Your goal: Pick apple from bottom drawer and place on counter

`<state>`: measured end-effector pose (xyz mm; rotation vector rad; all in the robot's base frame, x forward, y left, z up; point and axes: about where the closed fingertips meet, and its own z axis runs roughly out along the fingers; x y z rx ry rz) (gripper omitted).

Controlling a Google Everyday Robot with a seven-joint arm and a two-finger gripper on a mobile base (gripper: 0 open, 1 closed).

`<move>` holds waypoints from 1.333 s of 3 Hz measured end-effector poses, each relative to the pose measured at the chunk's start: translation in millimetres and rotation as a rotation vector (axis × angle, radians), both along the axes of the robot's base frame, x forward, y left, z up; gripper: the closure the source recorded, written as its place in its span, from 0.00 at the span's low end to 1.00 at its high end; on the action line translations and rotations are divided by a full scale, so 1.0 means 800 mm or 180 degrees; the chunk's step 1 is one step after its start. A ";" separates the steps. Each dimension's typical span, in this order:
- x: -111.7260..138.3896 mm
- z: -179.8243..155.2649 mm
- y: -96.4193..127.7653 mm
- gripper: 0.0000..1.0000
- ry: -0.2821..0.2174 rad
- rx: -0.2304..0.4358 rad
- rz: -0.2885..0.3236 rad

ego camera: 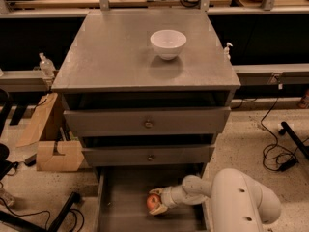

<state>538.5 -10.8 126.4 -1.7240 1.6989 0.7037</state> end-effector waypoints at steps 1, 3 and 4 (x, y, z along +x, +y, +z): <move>0.000 -0.006 0.006 0.73 0.0024 -0.0065 0.0043; -0.002 -0.006 0.008 1.00 0.0028 -0.0062 0.0047; -0.002 -0.006 0.008 1.00 0.0028 -0.0062 0.0047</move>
Offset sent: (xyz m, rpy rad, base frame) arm -0.0143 0.0171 0.0103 0.1707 0.0199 -0.0198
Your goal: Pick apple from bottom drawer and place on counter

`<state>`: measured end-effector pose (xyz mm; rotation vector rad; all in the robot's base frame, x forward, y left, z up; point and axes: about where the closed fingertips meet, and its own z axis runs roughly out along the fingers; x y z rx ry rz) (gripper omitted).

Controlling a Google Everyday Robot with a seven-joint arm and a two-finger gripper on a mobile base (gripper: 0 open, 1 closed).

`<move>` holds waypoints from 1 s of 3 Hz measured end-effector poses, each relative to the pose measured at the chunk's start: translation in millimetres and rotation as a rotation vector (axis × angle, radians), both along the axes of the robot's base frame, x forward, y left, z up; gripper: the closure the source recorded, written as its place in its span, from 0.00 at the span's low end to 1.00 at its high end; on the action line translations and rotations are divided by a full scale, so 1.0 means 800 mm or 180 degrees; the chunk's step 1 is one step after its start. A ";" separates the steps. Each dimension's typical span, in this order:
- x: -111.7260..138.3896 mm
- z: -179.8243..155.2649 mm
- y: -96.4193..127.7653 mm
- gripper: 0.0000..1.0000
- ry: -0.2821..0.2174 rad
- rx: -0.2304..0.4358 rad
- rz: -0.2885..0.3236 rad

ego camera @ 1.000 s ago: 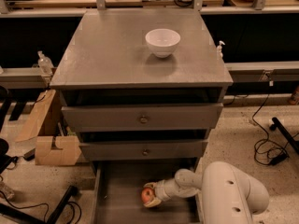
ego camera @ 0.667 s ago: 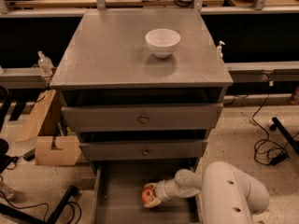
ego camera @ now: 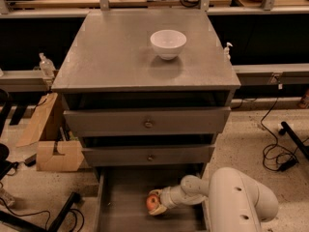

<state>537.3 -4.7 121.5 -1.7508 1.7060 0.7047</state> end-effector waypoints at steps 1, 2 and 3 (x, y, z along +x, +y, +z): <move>-0.016 0.029 0.005 1.00 -0.0011 0.0015 0.0108; -0.050 0.107 0.012 1.00 -0.0067 0.0100 0.0353; -0.090 0.188 0.020 1.00 -0.0075 0.0200 0.0550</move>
Offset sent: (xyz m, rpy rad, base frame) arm -0.0894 0.0140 0.1719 0.0721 -0.0270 0.2245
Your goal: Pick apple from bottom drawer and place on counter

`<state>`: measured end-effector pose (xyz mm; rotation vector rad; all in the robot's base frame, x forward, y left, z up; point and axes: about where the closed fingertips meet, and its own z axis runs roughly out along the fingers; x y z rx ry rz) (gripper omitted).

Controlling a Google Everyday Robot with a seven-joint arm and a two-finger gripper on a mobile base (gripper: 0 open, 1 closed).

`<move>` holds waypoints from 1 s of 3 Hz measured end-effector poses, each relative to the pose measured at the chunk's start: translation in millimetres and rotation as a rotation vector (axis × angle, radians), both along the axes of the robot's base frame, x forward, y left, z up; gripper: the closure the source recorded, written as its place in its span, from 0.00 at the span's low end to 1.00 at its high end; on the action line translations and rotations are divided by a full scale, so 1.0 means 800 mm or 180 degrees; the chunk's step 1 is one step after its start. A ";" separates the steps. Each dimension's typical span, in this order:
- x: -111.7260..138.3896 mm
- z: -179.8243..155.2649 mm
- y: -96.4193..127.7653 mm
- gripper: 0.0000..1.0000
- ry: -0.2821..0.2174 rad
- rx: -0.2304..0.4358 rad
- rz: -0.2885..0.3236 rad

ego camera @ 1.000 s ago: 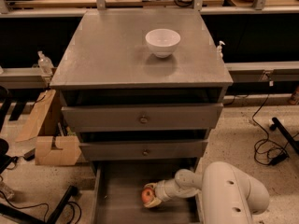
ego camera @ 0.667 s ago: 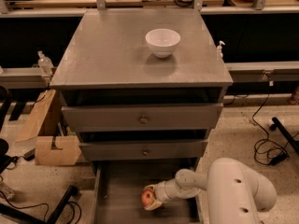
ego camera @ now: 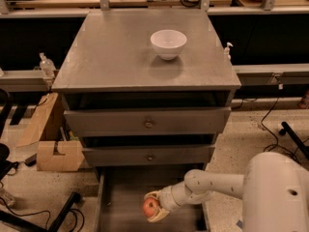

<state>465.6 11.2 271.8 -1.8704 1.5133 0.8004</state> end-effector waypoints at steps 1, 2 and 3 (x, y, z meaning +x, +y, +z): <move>-0.027 0.055 0.001 1.00 -0.0008 0.0034 0.0059; -0.044 0.112 0.008 1.00 -0.0028 0.0089 0.0105; -0.043 0.200 0.018 1.00 -0.0165 0.0078 0.0093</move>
Offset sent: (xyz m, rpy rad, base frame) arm -0.0477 0.0101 0.1499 0.0453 -0.0262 0.0477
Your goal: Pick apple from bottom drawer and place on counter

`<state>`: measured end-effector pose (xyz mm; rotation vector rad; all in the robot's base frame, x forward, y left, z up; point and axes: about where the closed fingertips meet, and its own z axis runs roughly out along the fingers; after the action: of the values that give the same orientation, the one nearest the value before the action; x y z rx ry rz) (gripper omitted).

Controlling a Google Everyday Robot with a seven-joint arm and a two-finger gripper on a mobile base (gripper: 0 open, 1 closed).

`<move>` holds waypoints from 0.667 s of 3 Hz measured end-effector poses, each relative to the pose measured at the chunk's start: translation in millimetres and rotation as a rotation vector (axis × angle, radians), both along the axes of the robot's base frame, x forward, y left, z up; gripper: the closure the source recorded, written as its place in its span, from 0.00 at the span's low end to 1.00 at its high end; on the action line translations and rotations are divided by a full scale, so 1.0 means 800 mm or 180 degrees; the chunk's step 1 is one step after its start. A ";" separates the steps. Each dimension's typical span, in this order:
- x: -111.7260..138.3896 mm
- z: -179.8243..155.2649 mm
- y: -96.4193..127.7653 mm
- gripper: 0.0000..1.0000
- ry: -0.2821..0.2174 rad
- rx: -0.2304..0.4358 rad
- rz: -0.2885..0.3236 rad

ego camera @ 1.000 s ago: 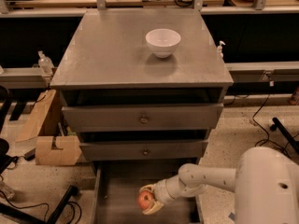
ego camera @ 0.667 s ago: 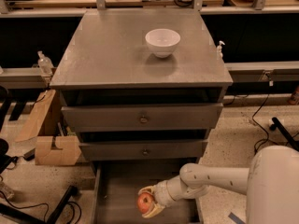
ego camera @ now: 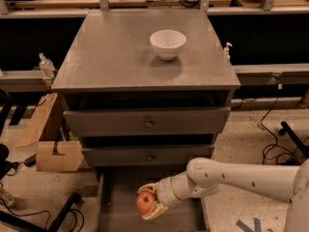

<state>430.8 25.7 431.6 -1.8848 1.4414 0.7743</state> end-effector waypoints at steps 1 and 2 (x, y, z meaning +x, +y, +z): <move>0.000 0.000 0.000 1.00 0.0000 0.0000 0.0000; 0.003 0.030 -0.005 1.00 -0.0021 0.0124 -0.0010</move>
Offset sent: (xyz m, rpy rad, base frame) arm 0.0083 -0.0142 0.0626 0.0977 -0.0214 -0.0139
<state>433.2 21.5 455.5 -1.8538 1.4148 0.7884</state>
